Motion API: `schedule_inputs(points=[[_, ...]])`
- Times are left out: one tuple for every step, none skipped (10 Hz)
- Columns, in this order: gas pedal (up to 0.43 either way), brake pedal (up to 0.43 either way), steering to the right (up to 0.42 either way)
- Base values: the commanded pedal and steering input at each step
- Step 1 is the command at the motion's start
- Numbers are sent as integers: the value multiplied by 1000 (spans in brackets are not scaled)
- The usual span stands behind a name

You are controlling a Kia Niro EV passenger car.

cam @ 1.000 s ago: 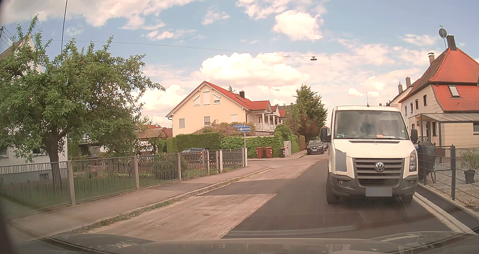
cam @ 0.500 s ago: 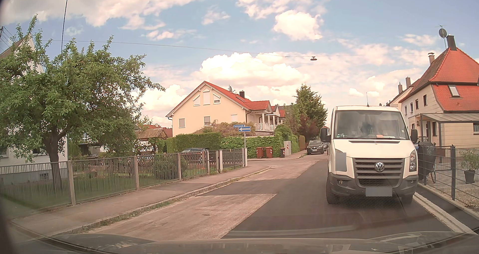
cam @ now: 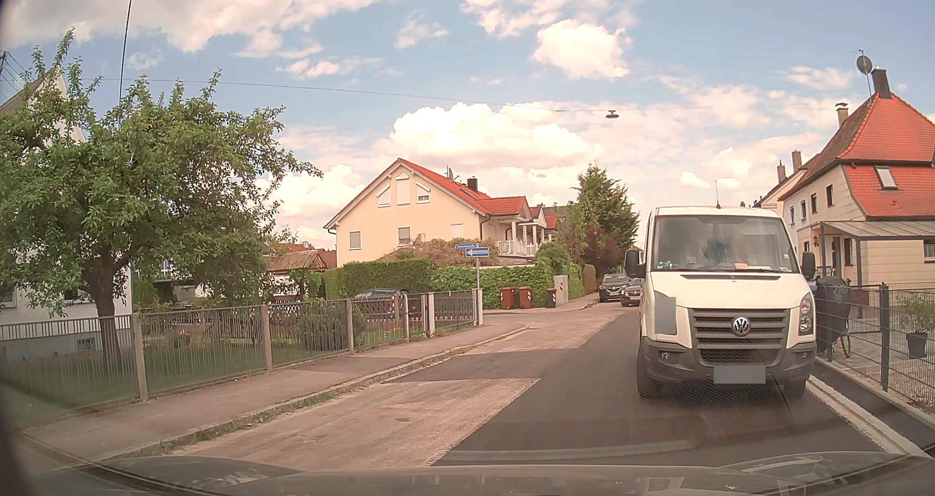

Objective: Follow the waypoints while adhering to traffic rules and regulations

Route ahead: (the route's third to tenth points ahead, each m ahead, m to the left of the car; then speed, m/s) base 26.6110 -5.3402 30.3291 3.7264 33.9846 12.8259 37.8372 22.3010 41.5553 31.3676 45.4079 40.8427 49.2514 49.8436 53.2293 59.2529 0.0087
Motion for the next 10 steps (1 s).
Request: schedule_inputs(points=[[0, 598, -698], [0, 567, -698], [0, 518, -699], [0, 366, -702], [0, 213, -709], [0, 116, -716], [0, 24, -722], [0, 24, -722], [0, 30, -722], [0, 30, -722]])
